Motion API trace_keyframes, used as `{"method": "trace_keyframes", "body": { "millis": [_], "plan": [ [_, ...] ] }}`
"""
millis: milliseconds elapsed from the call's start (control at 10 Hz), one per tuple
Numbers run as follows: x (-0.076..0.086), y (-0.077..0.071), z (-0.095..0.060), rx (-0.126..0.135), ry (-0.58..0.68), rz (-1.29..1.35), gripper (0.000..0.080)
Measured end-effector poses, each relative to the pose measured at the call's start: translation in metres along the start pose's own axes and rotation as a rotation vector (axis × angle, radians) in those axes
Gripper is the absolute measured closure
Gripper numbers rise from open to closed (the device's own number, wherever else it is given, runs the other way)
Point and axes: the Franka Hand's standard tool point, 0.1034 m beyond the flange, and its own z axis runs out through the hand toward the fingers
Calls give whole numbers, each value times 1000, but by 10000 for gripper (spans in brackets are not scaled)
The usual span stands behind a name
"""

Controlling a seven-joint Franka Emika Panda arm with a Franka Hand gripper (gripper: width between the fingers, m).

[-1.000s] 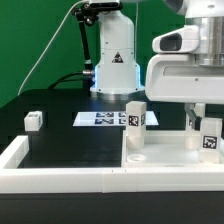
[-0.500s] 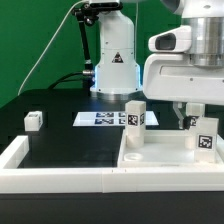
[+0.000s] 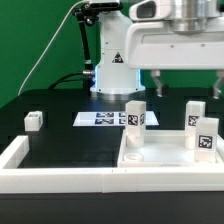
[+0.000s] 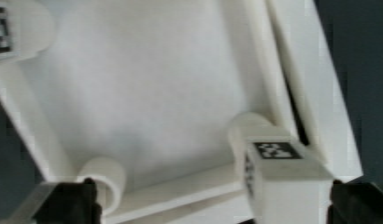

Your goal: Assemble square table

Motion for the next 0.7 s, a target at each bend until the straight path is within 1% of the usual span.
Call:
{"method": "trace_keyframes", "body": {
  "millis": [100, 200, 300, 400, 600, 700],
  "plan": [
    [2, 17, 2, -2, 15, -13, 151],
    [0, 28, 9, -7, 21, -15, 151],
    [0, 21, 7, -3, 22, -17, 151],
    [0, 21, 7, -4, 22, -20, 151],
    [-1, 22, 8, -4, 22, -20, 151],
    [-2, 27, 9, -5, 27, -58, 151]
  ]
}}
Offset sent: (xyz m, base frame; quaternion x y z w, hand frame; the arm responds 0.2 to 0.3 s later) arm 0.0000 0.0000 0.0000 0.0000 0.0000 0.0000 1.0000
